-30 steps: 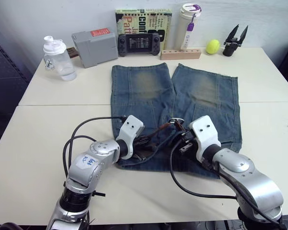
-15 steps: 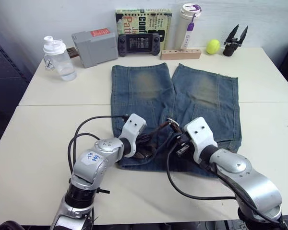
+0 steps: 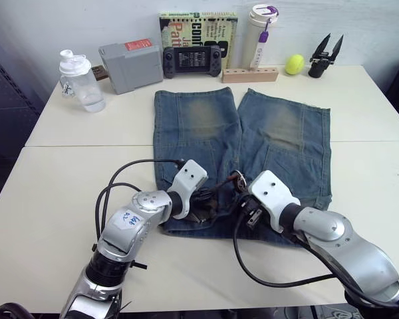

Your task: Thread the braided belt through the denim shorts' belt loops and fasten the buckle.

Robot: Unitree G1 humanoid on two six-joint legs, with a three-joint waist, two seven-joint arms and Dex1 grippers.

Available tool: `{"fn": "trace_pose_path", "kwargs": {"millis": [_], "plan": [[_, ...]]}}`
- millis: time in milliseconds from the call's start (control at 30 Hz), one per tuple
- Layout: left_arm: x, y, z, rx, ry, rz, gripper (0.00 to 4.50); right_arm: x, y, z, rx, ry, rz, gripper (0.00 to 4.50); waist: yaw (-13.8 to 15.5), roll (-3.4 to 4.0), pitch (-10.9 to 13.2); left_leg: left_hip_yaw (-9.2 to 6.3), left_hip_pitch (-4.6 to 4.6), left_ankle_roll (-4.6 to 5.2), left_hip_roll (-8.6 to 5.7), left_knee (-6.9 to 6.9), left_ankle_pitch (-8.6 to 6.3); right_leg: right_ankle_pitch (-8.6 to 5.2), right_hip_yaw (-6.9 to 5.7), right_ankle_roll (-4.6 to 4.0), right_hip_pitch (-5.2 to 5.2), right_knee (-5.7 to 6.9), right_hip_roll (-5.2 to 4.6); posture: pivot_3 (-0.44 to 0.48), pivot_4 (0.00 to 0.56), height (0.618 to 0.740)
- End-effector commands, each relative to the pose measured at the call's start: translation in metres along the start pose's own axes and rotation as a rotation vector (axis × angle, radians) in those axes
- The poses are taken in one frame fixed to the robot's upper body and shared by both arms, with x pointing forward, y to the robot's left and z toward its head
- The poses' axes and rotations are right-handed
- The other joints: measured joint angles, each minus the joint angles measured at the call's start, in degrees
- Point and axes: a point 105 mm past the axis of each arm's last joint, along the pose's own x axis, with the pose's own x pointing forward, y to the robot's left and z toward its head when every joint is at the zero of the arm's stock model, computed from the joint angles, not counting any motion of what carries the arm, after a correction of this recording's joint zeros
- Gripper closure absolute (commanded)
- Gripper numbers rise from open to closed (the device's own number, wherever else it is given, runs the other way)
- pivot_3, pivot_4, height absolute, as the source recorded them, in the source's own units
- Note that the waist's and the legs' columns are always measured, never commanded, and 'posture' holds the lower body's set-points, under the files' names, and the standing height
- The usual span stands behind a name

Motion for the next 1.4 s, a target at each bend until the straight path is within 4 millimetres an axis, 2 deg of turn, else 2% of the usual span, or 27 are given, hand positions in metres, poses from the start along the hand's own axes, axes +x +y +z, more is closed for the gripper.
{"fn": "trace_pose_path", "kwargs": {"millis": [33,100,200,500,800,967,1067,1300,1400], "plan": [[0.0,-0.024,0.024,0.09,-0.076,-0.124,4.5,0.007,0.019,-0.002,-0.035,0.012,0.094,4.46,0.04,0.0,0.0,0.0,-0.01,0.0,0.0,0.0,0.0,0.0,0.0,0.0,0.0,-0.01,-0.01,0.0,0.15,0.731],[-0.001,-0.017,0.02,0.086,-0.042,-0.084,4.5,0.008,0.015,-0.004,-0.046,0.023,0.07,4.46,0.04,0.0,0.0,-0.01,-0.02,0.0,0.0,0.0,0.0,0.0,-0.01,0.0,0.0,-0.02,-0.01,0.0,0.15,0.731],[-0.005,-0.003,0.002,0.013,0.043,0.011,4.5,0.007,0.008,-0.004,-0.049,0.026,0.017,4.46,-0.04,0.0,0.0,-0.02,-0.02,0.0,0.0,-0.01,0.0,0.0,-0.02,0.0,0.0,-0.02,0.0,0.0,0.15,0.731],[-0.013,0.001,-0.027,-0.179,0.136,0.096,4.5,0.009,-0.006,0.006,-0.036,-0.024,-0.076,4.46,-0.15,0.0,0.0,-0.02,0.02,-0.01,0.06,-0.04,0.0,0.0,0.0,0.0,0.0,-0.02,0.04,0.0,0.15,0.731],[-0.014,0.0,-0.033,-0.205,0.163,0.096,4.5,0.007,-0.017,0.017,-0.04,-0.07,-0.131,4.46,-0.25,0.0,0.0,0.0,0.04,-0.02,0.07,-0.08,0.01,0.0,0.01,-0.01,0.0,-0.02,0.05,0.0,0.15,0.731],[-0.017,0.012,-0.037,-0.233,0.17,0.171,4.5,0.005,-0.02,0.016,-0.047,-0.066,-0.153,4.46,-0.22,0.0,0.0,0.0,0.05,-0.02,0.06,-0.08,0.01,0.0,0.01,-0.01,0.0,-0.03,0.04,0.0,0.15,0.731],[-0.016,0.011,-0.037,-0.23,0.172,0.17,4.5,0.004,-0.02,0.015,-0.048,-0.066,-0.155,4.46,-0.22,0.0,0.0,0.0,0.05,-0.02,0.06,-0.08,0.01,0.0,0.02,-0.01,0.01,-0.02,0.04,0.0,0.15,0.731],[-0.014,0.007,-0.038,-0.219,0.178,0.153,4.5,0.005,-0.014,0.018,-0.074,-0.077,-0.127,4.46,-0.2,0.0,0.0,0.01,0.05,-0.02,0.06,-0.08,0.01,0.0,0.02,-0.01,0.01,-0.02,0.04,0.0,0.15,0.731],[-0.008,0.009,-0.03,-0.203,0.159,0.155,4.5,0.008,0.001,0.012,-0.105,-0.048,-0.05,4.46,-0.19,0.0,0.0,0.01,0.05,-0.02,0.05,-0.08,0.01,-0.01,0.02,-0.01,0.01,-0.02,0.04,0.0,0.15,0.731]]}}
